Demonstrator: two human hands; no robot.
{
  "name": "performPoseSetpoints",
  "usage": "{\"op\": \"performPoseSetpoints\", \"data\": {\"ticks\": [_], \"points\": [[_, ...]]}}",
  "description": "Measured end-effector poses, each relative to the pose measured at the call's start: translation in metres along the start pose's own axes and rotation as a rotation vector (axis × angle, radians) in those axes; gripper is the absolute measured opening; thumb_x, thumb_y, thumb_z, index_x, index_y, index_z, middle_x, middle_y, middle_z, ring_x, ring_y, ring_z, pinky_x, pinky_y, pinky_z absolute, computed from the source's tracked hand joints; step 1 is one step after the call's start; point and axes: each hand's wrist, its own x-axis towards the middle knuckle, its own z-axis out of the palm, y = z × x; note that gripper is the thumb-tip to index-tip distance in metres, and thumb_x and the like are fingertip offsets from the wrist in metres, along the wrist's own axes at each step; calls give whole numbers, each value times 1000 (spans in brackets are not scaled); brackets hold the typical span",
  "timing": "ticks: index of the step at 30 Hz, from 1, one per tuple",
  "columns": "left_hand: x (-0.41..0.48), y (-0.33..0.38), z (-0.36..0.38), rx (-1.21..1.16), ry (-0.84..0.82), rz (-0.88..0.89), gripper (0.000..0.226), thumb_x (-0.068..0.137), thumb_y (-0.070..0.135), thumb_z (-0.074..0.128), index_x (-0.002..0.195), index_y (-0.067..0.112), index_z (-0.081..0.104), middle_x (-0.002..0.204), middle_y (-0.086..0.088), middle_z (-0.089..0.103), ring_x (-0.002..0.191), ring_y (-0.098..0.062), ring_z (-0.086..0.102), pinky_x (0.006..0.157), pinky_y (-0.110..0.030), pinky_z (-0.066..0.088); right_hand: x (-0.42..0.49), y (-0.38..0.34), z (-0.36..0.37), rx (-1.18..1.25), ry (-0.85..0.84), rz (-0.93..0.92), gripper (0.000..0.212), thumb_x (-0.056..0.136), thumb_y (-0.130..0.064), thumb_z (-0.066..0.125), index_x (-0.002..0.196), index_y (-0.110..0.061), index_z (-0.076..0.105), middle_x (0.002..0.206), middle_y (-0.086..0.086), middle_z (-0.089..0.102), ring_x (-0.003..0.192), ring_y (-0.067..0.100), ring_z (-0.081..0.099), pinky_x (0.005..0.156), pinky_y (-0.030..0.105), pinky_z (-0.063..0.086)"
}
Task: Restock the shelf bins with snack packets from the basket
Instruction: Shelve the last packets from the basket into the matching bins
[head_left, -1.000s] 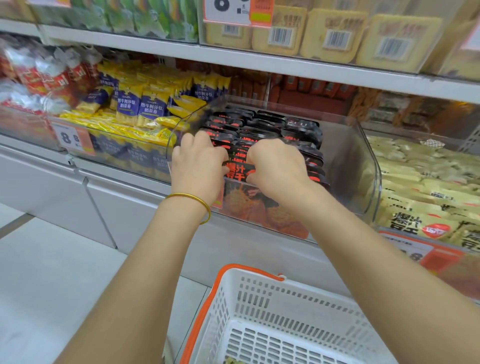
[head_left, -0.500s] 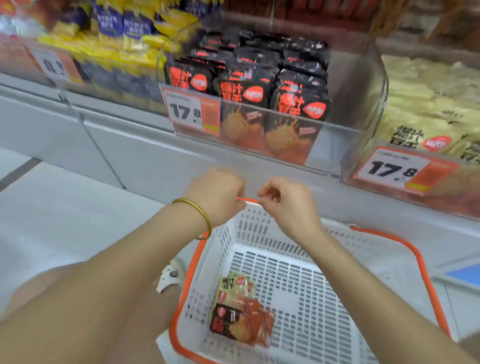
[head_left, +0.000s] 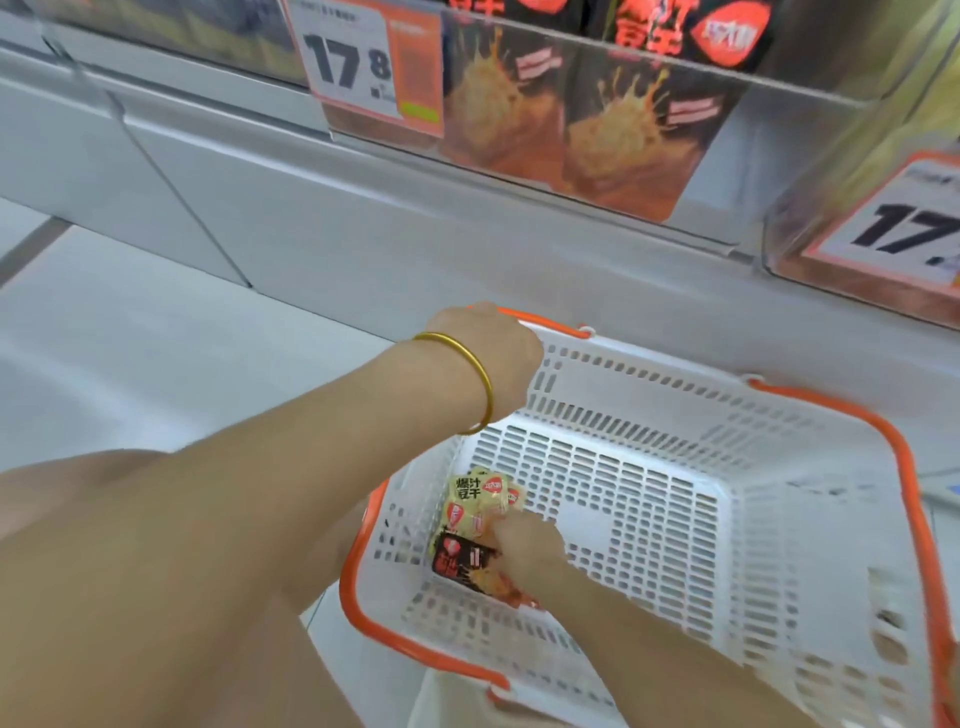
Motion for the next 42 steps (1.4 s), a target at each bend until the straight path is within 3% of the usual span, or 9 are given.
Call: {"op": "performPoseSetpoints", "data": {"ticks": [3, 9, 15, 17, 21, 28, 32, 36, 42], "points": [[1, 0, 2, -6, -36, 13, 27, 98, 27, 43, 121, 18, 54, 121, -2, 56, 115, -24, 47, 75, -31, 37, 1, 13, 0, 148, 21, 16, 26, 86, -9, 57, 66, -14, 41, 77, 2, 49, 78, 21, 56, 64, 29, 44], [0, 0, -3, -96, -198, 3, 38, 97, 30, 47, 130, 11, 48, 130, -6, 54, 111, -23, 52, 85, -30, 41, -43, 65, -79, 1126, 73, -3, 17, 86, -5, 67, 73, -5, 56, 75, 14, 52, 66, 21, 52, 59, 23, 49], [11, 1, -21, -347, -109, -38, 38, 91, 29, 59, 120, 4, 51, 120, -12, 57, 92, -24, 51, 67, -28, 39, -97, 76, -159, 1391, 232, -150, 18, 84, 2, 63, 72, -9, 56, 68, 5, 63, 59, 13, 62, 61, 23, 55], [13, 0, -37, -410, 24, -7, 33, 90, 24, 61, 115, 4, 53, 117, -12, 56, 101, -28, 53, 74, -30, 41, -117, 73, -188, 1358, 340, -193, 17, 83, 3, 64, 88, -12, 58, 72, 1, 63, 61, 11, 63, 62, 26, 57], [2, -9, -79, -583, 234, 171, 18, 84, 19, 69, 93, 6, 61, 95, -4, 59, 92, -22, 55, 75, -27, 40, -156, 67, -252, 1040, 710, -375, 58, 84, 2, 65, 125, -32, 44, 98, 0, 68, 82, 10, 67, 77, 27, 54], [-3, -28, -113, -1233, 906, 216, 31, 76, 18, 72, 98, 26, 52, 93, -3, 63, 79, -11, 61, 76, -22, 51, -178, 50, -337, 880, 1242, -517, 44, 77, 4, 65, 93, -31, 45, 87, -8, 56, 75, 4, 57, 70, 26, 51], [6, -31, -110, -1039, 1104, 129, 34, 80, 9, 69, 107, 17, 50, 91, 6, 51, 77, -2, 52, 72, -9, 42, -174, 40, -358, 894, 1520, -552, 40, 73, 1, 58, 91, -30, 40, 89, -6, 47, 80, 9, 49, 73, 28, 46], [12, -35, -105, -740, 1185, 48, 34, 84, 10, 63, 116, 12, 55, 104, 0, 50, 94, -19, 51, 83, -32, 46, -172, 36, -359, 799, 1689, -502, 34, 78, 4, 59, 93, -21, 40, 87, -15, 43, 74, -6, 44, 70, 14, 39], [17, -33, -105, -612, 1179, 37, 37, 87, 11, 61, 123, 14, 55, 112, -3, 50, 103, -23, 48, 92, -26, 38, -158, 42, -347, 597, 1540, -310, 29, 82, -7, 63, 107, -14, 51, 89, -20, 47, 89, 13, 50, 78, 32, 43]]}}
